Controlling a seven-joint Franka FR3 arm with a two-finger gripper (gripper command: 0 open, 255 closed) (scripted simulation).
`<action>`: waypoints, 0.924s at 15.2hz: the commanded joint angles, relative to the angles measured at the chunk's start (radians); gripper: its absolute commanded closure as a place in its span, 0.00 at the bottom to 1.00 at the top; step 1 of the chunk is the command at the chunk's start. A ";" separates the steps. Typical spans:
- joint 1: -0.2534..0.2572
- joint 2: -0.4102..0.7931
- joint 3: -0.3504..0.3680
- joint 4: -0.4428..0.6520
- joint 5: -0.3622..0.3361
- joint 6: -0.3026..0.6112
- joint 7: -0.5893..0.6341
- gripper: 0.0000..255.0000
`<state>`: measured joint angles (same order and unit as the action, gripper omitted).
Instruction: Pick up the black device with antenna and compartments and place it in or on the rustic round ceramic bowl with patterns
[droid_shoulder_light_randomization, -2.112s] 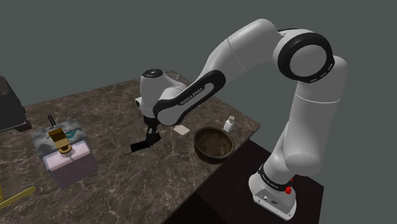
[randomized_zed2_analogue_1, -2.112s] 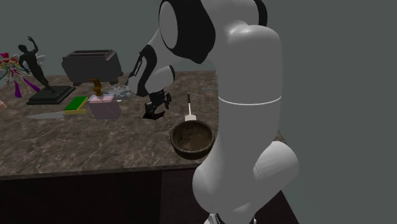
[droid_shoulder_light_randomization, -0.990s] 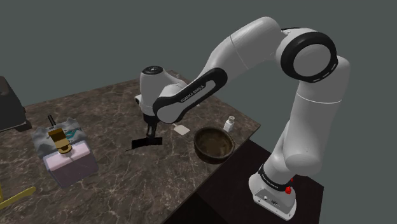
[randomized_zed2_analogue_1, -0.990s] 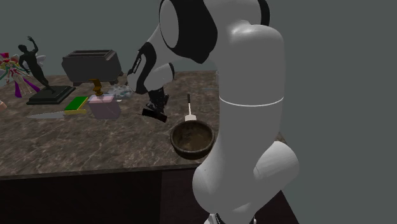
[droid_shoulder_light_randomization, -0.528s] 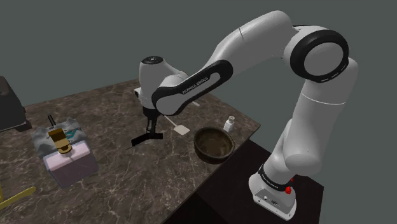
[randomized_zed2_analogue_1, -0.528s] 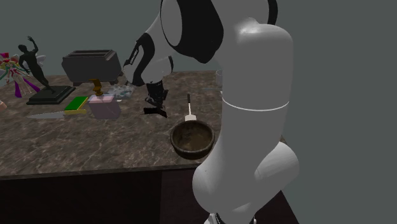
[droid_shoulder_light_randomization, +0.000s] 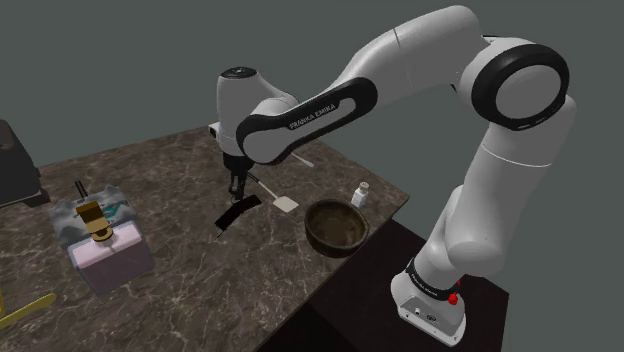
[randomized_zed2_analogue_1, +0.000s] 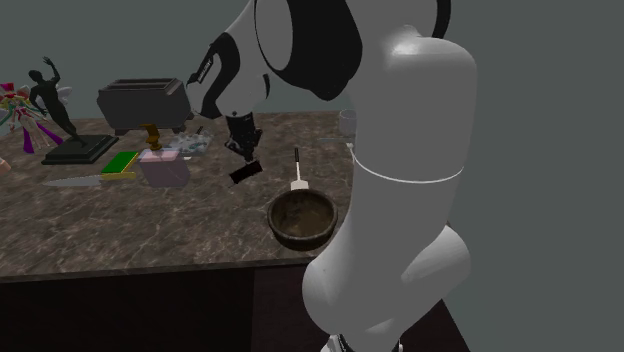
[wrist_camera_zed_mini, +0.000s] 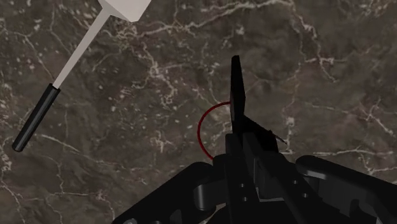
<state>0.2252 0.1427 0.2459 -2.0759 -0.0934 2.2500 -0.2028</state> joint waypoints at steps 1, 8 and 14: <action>-0.002 -0.015 0.000 0.009 0.006 -0.024 -0.006 1.00; -0.004 -0.057 0.003 0.057 0.023 -0.111 -0.020 1.00; -0.005 -0.084 0.003 0.106 0.034 -0.187 -0.030 1.00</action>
<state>0.2207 0.0648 0.2491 -1.9751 -0.0616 2.0748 -0.2306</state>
